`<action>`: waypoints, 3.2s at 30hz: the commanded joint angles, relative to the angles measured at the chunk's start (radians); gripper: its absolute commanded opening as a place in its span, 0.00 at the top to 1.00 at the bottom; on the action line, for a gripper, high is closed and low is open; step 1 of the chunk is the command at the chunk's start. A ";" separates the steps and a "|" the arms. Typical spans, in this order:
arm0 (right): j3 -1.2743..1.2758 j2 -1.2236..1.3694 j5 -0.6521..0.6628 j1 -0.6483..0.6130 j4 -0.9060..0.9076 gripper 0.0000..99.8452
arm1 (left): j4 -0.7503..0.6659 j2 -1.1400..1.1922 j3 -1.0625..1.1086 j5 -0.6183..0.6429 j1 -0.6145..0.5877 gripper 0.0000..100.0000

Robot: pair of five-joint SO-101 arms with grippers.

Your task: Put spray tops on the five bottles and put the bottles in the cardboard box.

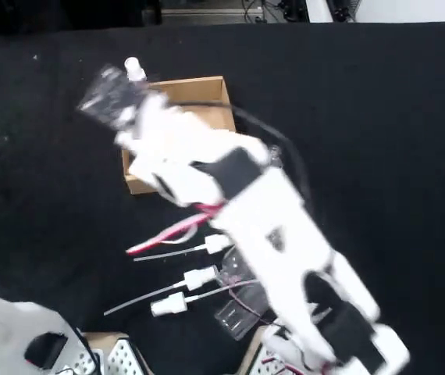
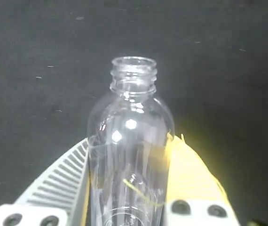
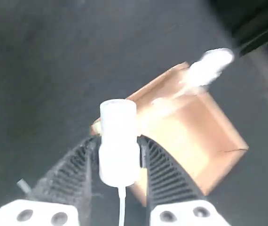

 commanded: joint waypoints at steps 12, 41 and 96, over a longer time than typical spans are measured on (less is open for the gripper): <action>-0.070 -0.306 -0.465 0.379 -0.115 0.99 | -0.282 -1.073 0.817 0.305 0.693 0.97; 0.090 -0.414 -0.692 0.209 -0.359 0.99 | -1.056 -1.892 1.787 0.423 1.558 0.97; 0.285 -0.532 -0.377 -0.126 -0.336 0.82 | -1.194 -1.883 1.870 0.423 1.555 0.97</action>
